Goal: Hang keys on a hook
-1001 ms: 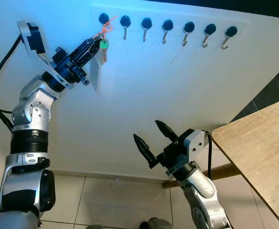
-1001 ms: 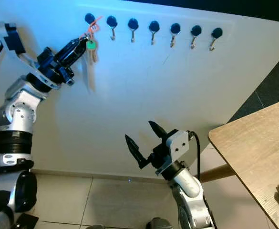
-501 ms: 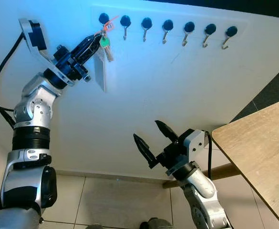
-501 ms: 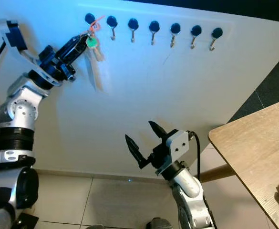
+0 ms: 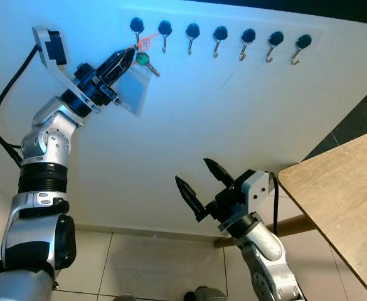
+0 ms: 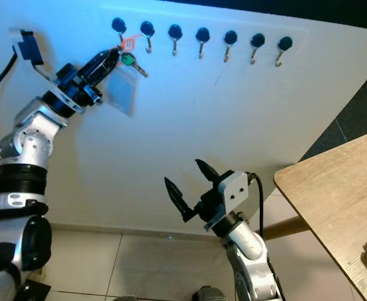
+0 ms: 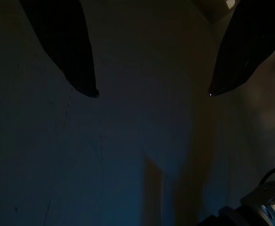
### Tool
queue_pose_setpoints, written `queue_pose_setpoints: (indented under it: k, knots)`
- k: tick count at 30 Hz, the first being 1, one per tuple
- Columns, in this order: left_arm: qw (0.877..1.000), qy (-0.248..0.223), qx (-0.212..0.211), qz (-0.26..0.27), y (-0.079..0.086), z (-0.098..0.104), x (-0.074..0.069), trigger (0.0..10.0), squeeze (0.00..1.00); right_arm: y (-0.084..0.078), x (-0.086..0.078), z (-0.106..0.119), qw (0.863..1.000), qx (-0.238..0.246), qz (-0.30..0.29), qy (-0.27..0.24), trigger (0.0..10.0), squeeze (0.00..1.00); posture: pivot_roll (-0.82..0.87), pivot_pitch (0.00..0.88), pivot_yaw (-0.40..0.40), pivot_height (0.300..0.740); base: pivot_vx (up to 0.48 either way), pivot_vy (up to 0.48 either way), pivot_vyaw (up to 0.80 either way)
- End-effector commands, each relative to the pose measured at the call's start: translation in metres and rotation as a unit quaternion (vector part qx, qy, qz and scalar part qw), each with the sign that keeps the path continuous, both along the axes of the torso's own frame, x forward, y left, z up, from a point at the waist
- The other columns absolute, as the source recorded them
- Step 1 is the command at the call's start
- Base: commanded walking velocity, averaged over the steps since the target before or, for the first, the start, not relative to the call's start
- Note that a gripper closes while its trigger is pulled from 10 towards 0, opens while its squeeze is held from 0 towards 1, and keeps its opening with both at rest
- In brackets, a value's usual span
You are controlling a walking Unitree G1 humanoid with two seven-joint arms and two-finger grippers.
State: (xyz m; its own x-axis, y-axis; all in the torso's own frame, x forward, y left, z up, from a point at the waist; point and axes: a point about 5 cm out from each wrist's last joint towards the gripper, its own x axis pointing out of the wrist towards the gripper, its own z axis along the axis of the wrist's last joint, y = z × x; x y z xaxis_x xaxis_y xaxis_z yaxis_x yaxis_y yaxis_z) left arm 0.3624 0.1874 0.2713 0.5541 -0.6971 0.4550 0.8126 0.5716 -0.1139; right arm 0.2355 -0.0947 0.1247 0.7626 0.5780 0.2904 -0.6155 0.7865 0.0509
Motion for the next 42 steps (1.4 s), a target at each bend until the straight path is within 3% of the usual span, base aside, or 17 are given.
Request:
queue_pose_setpoints:
  k: [1, 7, 23, 24, 42]
  knots:
    - [0.999, 0.031, 0.011, 0.007, -0.004, -0.009, 0.004, 10.0, 0.0, 0.0, -0.002, 0.001, 1.0, 0.002, 0.003, -0.002, 10.0, 0.0, 0.0, 0.076, -0.057, 0.74, 0.0, 0.0, 0.0]
    - [0.998, 0.054, 0.028, 0.002, -0.006, -0.02, 0.003, 10.0, 0.0, 0.0, -0.003, 0.001, 1.0, 0.002, 0.002, -0.001, 10.0, 0.0, 0.0, 0.077, -0.057, 0.74, 0.0, 0.0, 0.0]
    - [0.998, 0.041, 0.03, -0.025, -0.01, -0.02, -0.004, 10.0, 0.0, 0.0, -0.004, 0.002, 1.0, 0.004, -0.001, -0.001, 10.0, 0.0, 0.0, 0.083, -0.056, 0.74, 0.0, 0.0, 0.0]
    - [0.999, 0.041, 0.027, -0.019, -0.009, -0.019, -0.004, 10.0, 1.0, 0.0, -0.004, 0.002, 1.0, 0.005, -0.001, -0.001, 10.0, 0.0, 0.0, 0.083, -0.054, 0.74, 0.0, 0.0, 0.0]
    - [1.0, 0.011, -0.009, 0.0, -0.005, -0.008, -0.003, 10.0, 1.0, -0.001, -0.004, 0.003, 1.0, 0.007, -0.003, -0.003, 10.0, 0.0, 0.0, 0.087, -0.055, 0.74, 0.0, 0.0, 0.0]
